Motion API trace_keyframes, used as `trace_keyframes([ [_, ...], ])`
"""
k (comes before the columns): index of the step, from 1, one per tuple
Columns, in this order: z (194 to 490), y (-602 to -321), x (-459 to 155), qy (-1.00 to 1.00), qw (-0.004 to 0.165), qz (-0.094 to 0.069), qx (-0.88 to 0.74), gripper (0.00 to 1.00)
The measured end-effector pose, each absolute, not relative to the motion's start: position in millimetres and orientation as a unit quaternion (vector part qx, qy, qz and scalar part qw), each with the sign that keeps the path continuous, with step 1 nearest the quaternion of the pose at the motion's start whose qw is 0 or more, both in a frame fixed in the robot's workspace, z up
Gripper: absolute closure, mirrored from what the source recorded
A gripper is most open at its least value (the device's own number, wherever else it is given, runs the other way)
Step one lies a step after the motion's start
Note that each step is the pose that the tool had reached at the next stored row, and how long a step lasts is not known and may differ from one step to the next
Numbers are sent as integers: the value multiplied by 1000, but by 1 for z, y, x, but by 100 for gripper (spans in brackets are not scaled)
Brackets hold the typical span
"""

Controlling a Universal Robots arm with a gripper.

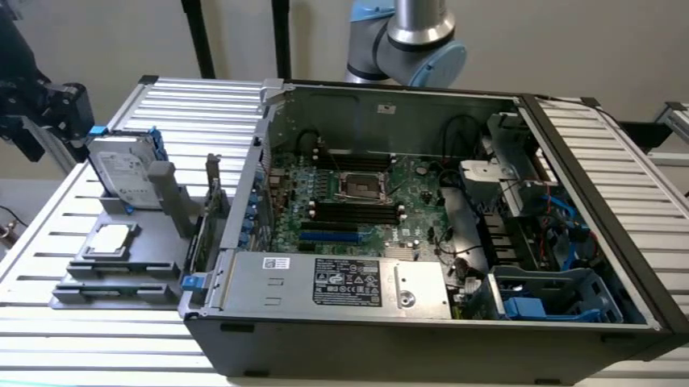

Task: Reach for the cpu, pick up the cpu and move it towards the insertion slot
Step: 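Pick up the cpu and move it towards the insertion slot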

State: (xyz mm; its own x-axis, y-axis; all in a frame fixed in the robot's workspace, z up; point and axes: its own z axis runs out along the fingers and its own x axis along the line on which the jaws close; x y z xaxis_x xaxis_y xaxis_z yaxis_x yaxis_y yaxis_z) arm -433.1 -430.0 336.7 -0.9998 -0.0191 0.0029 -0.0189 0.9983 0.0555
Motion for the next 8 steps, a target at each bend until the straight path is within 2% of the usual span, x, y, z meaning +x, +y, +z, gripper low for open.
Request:
trace_keyframes([
  [8,336,-430,-433,-1000,2,-28,10,40],
])
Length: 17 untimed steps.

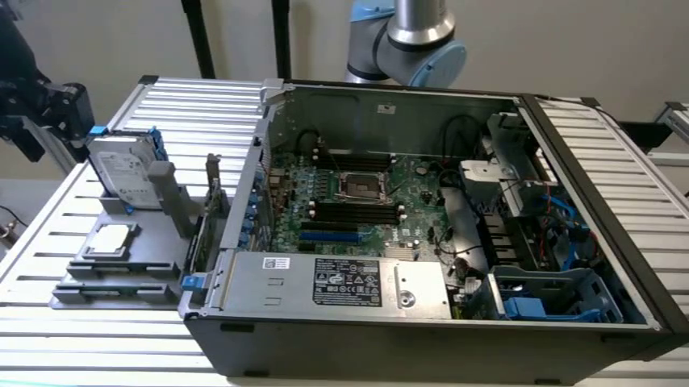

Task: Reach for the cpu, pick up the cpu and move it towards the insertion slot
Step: 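Pick up the cpu and move it towards the insertion slot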

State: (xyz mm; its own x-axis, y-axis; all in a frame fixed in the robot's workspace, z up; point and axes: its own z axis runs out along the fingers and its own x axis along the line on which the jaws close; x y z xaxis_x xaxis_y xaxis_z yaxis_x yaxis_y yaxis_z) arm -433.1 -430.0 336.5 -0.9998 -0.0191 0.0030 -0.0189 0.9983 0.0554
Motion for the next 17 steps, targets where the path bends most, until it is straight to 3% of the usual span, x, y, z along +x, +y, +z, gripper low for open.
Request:
trace_keyframes([
  [17,306,-435,-432,-999,2,-28,19,40],
])
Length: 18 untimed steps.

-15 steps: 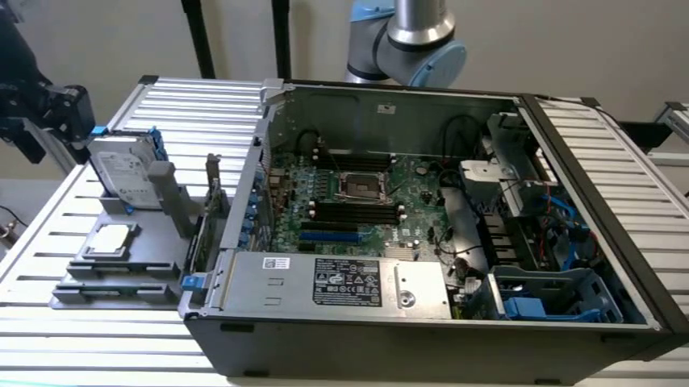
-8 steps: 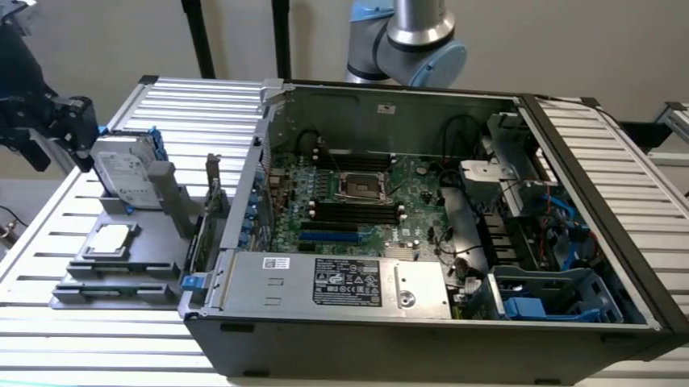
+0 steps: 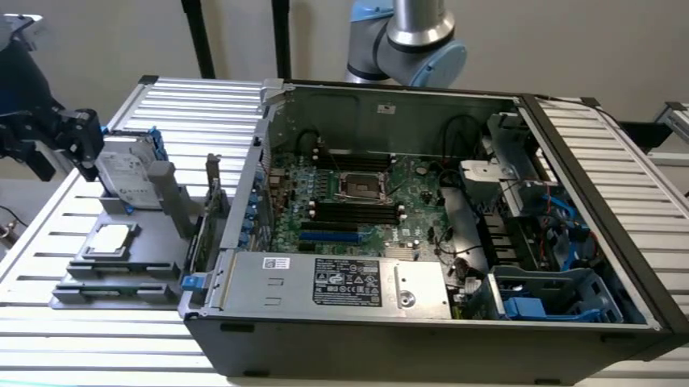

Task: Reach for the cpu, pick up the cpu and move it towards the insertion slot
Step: 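Pick up the cpu and move it towards the insertion slot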

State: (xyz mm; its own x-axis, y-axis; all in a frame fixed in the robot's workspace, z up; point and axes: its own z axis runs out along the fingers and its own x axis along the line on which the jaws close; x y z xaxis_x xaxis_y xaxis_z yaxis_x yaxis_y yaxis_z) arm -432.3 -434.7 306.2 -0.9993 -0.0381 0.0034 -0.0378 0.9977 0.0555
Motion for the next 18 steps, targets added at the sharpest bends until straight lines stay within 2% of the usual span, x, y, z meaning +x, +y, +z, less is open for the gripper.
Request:
trace_keyframes([
  [18,273,-438,-425,-999,5,-28,26,40],
])
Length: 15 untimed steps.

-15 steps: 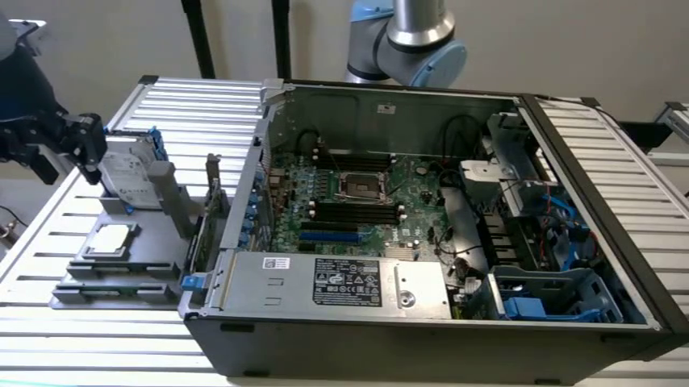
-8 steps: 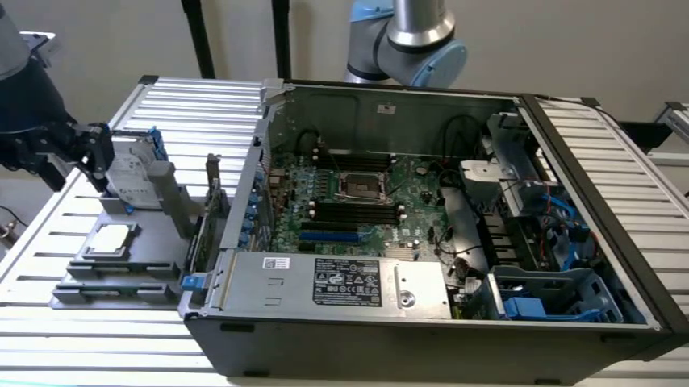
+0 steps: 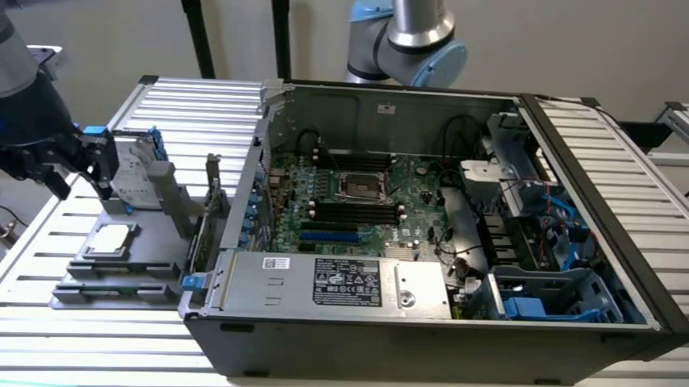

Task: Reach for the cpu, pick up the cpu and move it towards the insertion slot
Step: 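Pick up the cpu and move it towards the insertion slot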

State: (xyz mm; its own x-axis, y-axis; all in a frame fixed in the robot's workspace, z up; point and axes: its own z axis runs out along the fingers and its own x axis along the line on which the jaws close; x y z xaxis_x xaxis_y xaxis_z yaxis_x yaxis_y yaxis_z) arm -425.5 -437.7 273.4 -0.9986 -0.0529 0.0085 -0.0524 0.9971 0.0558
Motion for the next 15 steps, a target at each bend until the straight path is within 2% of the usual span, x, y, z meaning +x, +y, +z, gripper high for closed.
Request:
trace_keyframes([
  [8,259,-440,-425,-999,5,-28,25,40],
  [10,255,-440,-425,-999,5,-28,24,38],
  [11,253,-441,-425,-999,5,-28,24,33],
  [15,247,-441,-425,-999,5,-28,15,33],
])
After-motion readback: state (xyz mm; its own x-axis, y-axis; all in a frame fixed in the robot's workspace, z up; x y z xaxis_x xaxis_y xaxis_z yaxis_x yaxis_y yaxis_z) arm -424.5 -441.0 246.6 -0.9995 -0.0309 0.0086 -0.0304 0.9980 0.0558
